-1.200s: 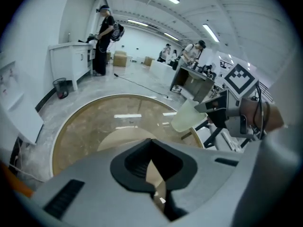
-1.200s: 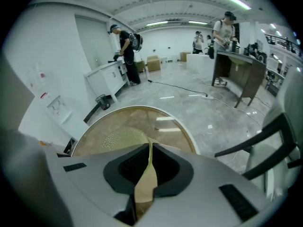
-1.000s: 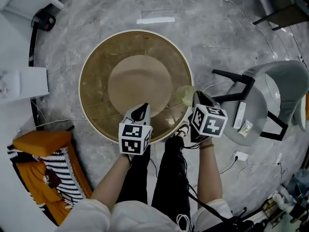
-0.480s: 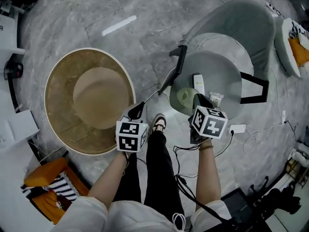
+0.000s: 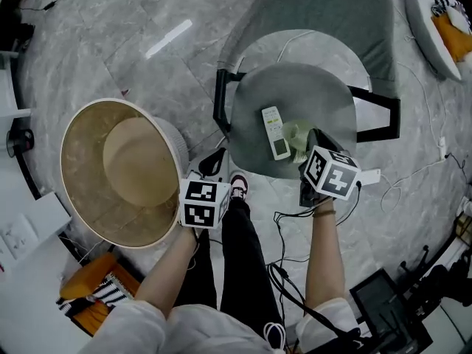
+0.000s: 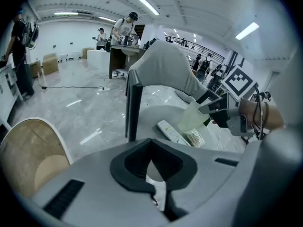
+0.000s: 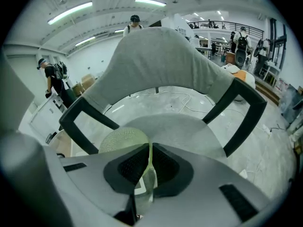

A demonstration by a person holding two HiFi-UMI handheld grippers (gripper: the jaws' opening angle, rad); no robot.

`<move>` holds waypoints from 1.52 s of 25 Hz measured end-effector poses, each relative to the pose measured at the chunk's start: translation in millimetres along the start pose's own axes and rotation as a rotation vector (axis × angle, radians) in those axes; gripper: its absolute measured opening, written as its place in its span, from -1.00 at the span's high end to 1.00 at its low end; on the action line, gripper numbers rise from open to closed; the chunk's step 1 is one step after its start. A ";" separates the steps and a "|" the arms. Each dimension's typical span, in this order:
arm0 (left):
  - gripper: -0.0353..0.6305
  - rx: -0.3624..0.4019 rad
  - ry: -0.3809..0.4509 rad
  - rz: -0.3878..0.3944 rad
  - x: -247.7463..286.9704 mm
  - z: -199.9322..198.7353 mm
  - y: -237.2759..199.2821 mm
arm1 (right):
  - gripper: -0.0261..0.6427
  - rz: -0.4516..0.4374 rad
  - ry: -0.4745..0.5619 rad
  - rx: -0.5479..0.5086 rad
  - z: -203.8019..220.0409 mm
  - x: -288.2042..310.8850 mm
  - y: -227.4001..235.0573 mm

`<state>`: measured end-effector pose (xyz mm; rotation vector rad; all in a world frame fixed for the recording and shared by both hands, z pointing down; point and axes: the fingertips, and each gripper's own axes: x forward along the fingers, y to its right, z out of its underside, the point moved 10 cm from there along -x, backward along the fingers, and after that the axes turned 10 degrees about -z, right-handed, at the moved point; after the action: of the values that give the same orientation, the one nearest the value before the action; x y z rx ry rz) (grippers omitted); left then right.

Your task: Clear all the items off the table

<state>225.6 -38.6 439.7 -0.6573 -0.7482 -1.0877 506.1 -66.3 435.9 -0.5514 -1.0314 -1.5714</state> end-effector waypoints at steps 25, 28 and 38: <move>0.87 -0.040 -0.052 -0.057 20.2 -2.1 -10.8 | 0.58 0.016 -0.052 -0.021 -11.1 58.7 23.6; 0.87 -0.042 -0.050 -0.058 13.8 -1.4 -13.8 | 0.48 0.017 -0.042 -0.023 -11.3 54.2 21.5; 0.87 -0.090 0.008 -0.087 -32.1 -4.1 -47.4 | 0.39 0.093 0.074 -0.020 -23.1 13.0 -2.1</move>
<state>173.1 -40.4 416.5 -0.7017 -0.7292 -1.2083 504.7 -92.7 433.8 -0.5433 -0.9227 -1.5107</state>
